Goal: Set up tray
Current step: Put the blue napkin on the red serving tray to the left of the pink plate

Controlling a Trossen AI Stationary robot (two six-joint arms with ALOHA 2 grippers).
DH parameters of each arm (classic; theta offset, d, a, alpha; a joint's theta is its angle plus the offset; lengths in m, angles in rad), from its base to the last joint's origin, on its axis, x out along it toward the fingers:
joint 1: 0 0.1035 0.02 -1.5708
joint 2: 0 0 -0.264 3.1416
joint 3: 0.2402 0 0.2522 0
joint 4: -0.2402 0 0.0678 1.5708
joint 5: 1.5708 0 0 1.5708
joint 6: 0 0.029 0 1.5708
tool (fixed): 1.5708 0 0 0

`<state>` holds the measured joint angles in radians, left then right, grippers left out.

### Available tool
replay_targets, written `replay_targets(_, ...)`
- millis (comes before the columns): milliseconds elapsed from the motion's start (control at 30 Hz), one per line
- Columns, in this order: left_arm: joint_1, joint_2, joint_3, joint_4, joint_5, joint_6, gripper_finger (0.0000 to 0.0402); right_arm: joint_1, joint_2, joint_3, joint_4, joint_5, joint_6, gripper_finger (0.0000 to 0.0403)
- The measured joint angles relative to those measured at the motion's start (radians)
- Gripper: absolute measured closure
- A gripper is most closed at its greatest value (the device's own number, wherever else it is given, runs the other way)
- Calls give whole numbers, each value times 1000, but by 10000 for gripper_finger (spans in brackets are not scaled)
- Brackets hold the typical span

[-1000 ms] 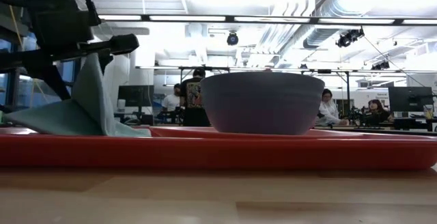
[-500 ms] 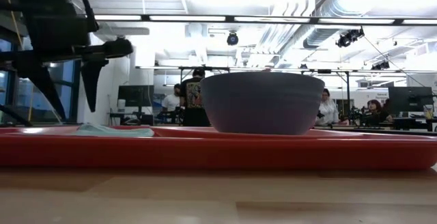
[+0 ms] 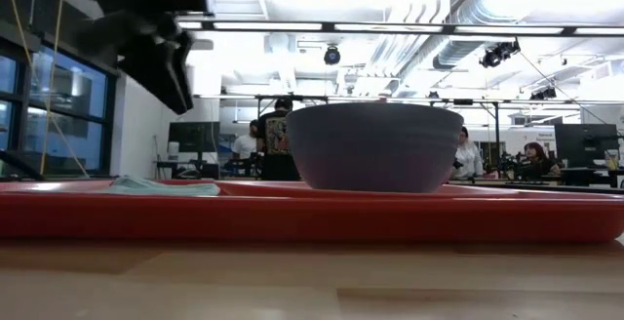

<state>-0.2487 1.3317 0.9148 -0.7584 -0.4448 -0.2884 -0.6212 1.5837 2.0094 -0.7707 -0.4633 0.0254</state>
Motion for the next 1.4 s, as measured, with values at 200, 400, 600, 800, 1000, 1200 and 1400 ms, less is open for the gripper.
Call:
replay_targets(200,62,-7,3,40,113,-301,384,0,0,0,-29,3,-5,164)
replay_targets(400,102,1,2,69,161,-407,391,0,0,0,-41,4,-7,164)
replay_targets(600,141,18,3,44,167,-491,393,0,0,0,-44,4,-1,164)
replay_targets(800,189,72,3,84,222,-513,389,0,0,0,-62,4,-15,164)
replay_targets(1000,202,135,2,130,235,-538,392,0,0,0,-70,1,-30,164)
replay_targets(1200,203,195,3,134,269,-551,393,0,0,0,-74,-1,-34,164)
replay_targets(1400,204,212,2,139,259,-555,390,0,0,0,-81,-3,-34,164)
